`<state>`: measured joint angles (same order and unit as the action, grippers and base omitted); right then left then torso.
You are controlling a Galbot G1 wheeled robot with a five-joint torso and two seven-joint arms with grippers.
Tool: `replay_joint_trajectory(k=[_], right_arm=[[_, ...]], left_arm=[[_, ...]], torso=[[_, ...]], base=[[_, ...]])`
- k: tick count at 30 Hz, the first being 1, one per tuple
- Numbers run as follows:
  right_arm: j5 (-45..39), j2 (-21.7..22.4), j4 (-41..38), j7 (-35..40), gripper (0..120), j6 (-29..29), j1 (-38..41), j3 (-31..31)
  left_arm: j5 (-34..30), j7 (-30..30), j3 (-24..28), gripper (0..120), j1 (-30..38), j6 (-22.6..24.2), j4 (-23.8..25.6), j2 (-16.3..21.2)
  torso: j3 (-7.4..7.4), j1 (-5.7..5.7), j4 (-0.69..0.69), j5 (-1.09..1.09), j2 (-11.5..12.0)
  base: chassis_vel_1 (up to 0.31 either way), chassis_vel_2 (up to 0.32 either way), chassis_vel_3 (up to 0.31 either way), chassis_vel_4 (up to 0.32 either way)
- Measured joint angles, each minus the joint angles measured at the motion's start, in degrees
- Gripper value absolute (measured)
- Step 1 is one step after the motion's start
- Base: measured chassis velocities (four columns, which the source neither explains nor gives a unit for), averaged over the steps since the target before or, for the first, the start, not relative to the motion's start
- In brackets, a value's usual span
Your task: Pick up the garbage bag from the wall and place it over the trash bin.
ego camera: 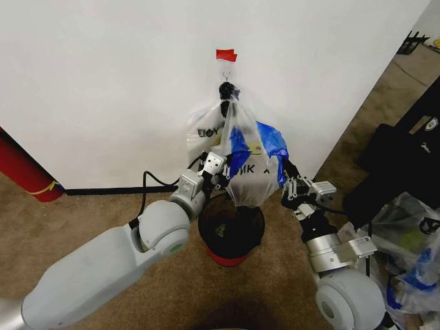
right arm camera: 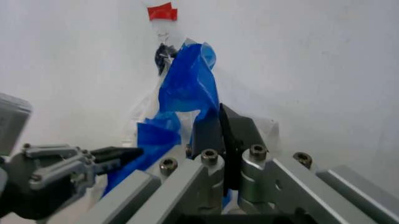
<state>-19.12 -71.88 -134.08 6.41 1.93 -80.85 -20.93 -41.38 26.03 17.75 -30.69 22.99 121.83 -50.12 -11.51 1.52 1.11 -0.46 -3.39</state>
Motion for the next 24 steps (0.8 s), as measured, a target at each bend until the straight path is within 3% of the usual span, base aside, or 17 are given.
replay_joint_trajectory(k=[9,15,24], right_arm=[[-1.7,0.1,0.5,0.9,0,0.2,0.5,-0.7],[-4.2,0.0,-0.8,1.5,0,0.4,-0.3,-1.5],[-3.5,-0.7,-3.3,0.6,0,-0.7,-4.7,-2.0]], left_arm=[[-1.9,0.5,-4.8,0,-2.8,-3.5,4.0,2.5],[-3.9,0.8,-8.4,0,-8.0,-8.5,8.5,3.5],[-6.1,1.4,-13.8,0,-16.6,-9.6,14.8,5.8]], torso=[[0.0,0.0,-0.01,0.0,0.0],[0.0,0.0,0.0,0.0,0.0],[0.01,0.0,0.0,0.0,0.0]], base=[[0.0,0.0,0.0,0.0],[0.0,0.0,0.0,0.0],[0.0,0.0,0.0,0.0]])
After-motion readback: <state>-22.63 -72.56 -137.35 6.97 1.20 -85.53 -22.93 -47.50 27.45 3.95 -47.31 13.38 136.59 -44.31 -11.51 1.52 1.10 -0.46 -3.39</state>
